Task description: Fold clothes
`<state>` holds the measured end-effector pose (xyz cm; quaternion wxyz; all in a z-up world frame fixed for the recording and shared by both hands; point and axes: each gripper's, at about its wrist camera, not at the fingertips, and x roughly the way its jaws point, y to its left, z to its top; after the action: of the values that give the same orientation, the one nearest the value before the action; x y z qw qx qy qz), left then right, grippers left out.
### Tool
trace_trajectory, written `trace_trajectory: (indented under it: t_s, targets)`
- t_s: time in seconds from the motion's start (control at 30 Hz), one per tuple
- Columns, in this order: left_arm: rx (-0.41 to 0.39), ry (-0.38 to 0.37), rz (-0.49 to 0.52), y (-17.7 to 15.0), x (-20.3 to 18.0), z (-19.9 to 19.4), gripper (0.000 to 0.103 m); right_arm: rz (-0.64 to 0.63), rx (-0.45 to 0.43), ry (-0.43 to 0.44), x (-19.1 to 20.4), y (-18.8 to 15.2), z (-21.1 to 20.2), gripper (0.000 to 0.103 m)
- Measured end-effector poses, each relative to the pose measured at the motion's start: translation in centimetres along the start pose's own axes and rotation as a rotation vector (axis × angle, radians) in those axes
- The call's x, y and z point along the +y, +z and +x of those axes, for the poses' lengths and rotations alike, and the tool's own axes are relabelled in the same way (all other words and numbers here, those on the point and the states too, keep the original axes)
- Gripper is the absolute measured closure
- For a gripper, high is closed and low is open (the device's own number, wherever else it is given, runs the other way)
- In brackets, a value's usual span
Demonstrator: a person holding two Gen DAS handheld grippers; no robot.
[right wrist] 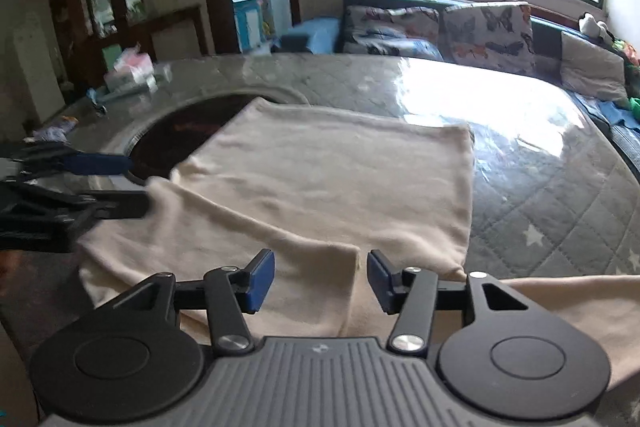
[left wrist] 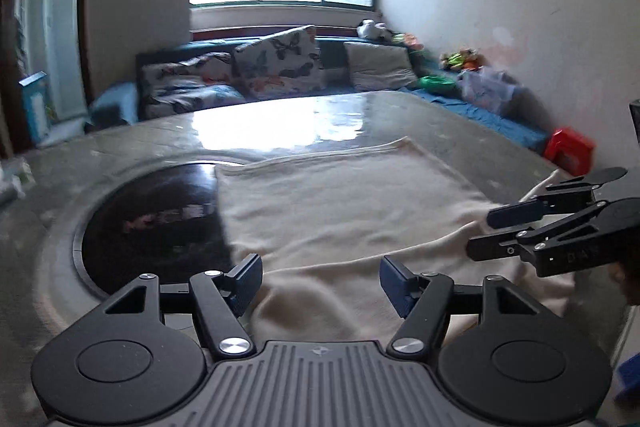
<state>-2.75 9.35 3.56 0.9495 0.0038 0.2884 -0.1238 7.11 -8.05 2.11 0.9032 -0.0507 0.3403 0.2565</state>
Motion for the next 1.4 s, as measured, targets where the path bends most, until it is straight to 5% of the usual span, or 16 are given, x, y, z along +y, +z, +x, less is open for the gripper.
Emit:
trace_trajectory:
  t_s: [0.27,0.4,0.77,1.4]
  targets:
    - [0.056,0.012,-0.01,-0.6,0.6,2.1,0.035,0.029,-0.002,0.126,-0.6,0.0,0.7,0.05]
    - [0.059,0.032,0.008,-0.7,0.3,2.1,0.033,0.044,0.02,0.114,-0.6,-0.4,1.4,0.05]
    - [0.035,0.066,0.066,-0.2,-2.0,1.6,0.001,0.056,0.024,0.055,-2.1,-2.6,-1.9,0.046]
    - [0.03,-0.023,0.205,1.1,-9.8,2.9,0.0,0.396,-0.065,-0.409,-15.8,-7.7,-8.4,0.038]
